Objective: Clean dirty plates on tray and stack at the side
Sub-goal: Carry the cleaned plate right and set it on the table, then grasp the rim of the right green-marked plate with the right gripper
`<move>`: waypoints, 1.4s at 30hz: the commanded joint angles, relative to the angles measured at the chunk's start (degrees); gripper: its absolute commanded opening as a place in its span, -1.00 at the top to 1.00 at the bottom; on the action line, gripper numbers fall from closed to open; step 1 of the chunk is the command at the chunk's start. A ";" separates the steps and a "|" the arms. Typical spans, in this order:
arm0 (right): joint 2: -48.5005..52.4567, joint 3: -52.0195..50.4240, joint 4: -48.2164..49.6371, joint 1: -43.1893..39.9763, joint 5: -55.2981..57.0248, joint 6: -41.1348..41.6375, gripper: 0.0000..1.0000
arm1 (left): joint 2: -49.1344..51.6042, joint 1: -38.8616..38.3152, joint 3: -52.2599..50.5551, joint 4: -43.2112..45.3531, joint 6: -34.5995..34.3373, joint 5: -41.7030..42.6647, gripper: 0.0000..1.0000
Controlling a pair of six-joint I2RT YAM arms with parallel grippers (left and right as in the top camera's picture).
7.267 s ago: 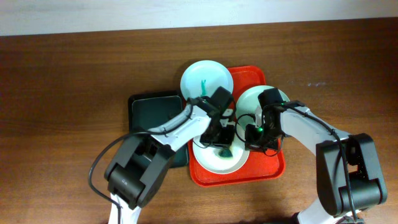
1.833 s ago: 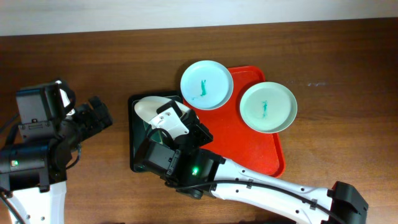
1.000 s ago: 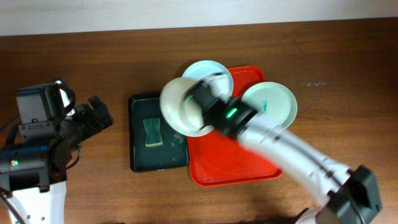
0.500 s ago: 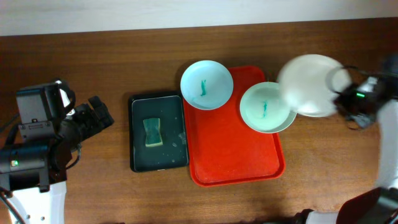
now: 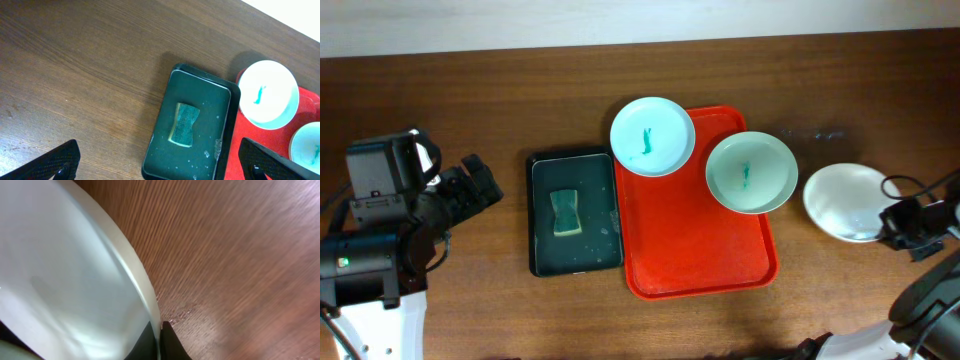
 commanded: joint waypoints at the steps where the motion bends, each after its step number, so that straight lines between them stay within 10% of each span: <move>1: 0.04 -0.68 0.42 2.56 3.17 -0.39 0.46 | -0.35 0.22 0.57 -0.04 0.85 -0.61 -0.99; 15: -20.92 2.23 0.02 20.17 -7.26 -16.90 0.07 | -0.35 0.22 0.57 -0.04 0.87 -0.61 -0.99; 27: -0.66 2.08 16.76 34.99 12.22 -21.22 -0.25 | -0.35 0.22 0.57 -0.04 0.85 -0.61 -0.99; 35: 3.04 2.36 15.41 34.99 4.35 -21.18 0.88 | -0.35 0.22 0.57 -0.04 0.85 -0.61 -0.99; 42: -2.58 4.00 4.09 34.99 -2.03 -15.08 0.91 | -0.35 0.22 0.57 -0.04 0.85 -0.61 -0.99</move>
